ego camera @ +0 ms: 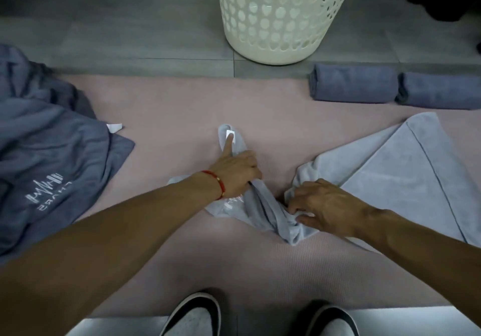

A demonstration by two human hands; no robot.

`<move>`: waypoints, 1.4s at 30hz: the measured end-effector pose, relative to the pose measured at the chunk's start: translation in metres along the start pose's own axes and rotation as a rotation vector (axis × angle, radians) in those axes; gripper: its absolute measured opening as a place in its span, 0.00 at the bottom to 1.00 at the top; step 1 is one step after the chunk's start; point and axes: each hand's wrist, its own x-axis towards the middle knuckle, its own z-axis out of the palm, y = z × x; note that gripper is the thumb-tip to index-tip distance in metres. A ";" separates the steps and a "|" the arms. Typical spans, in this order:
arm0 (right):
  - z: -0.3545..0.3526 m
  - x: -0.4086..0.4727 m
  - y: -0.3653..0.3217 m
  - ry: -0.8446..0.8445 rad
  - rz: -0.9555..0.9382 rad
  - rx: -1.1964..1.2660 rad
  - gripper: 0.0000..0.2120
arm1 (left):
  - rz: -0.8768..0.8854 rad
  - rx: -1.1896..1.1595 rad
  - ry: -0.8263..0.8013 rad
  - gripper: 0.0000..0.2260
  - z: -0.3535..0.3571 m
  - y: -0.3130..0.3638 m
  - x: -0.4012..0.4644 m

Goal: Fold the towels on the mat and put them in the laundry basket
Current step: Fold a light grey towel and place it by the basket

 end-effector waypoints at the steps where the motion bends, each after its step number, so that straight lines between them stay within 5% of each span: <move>1: -0.004 0.000 0.001 -0.027 0.045 -0.001 0.07 | 0.026 0.025 0.062 0.14 -0.002 -0.001 -0.002; 6: -0.024 0.012 0.011 -0.090 0.244 -0.081 0.15 | -0.067 0.029 0.529 0.04 0.004 0.012 -0.092; 9: -0.027 0.048 0.007 -0.109 0.157 -0.018 0.23 | -0.154 -0.028 0.357 0.11 0.028 0.021 -0.174; 12: -0.021 0.112 -0.009 -0.153 0.077 0.133 0.16 | -0.261 -0.226 0.212 0.17 0.053 0.026 -0.230; 17: -0.002 0.201 -0.070 -0.248 0.027 0.103 0.16 | -0.712 -0.561 0.366 0.25 0.070 0.018 -0.244; 22: 0.017 0.200 -0.115 -0.260 -0.016 -0.076 0.23 | -0.827 -0.880 0.326 0.40 0.075 0.007 -0.222; 29: 0.018 0.196 -0.096 -0.253 0.063 0.494 0.06 | -0.901 -0.872 0.391 0.10 0.080 -0.001 -0.205; 37: -0.034 0.219 -0.064 -0.291 0.280 1.173 0.17 | -0.944 -1.153 0.458 0.14 0.077 -0.005 -0.228; 42: -0.055 0.249 -0.039 -0.422 0.241 0.953 0.14 | -0.995 -1.543 0.466 0.16 0.081 -0.013 -0.241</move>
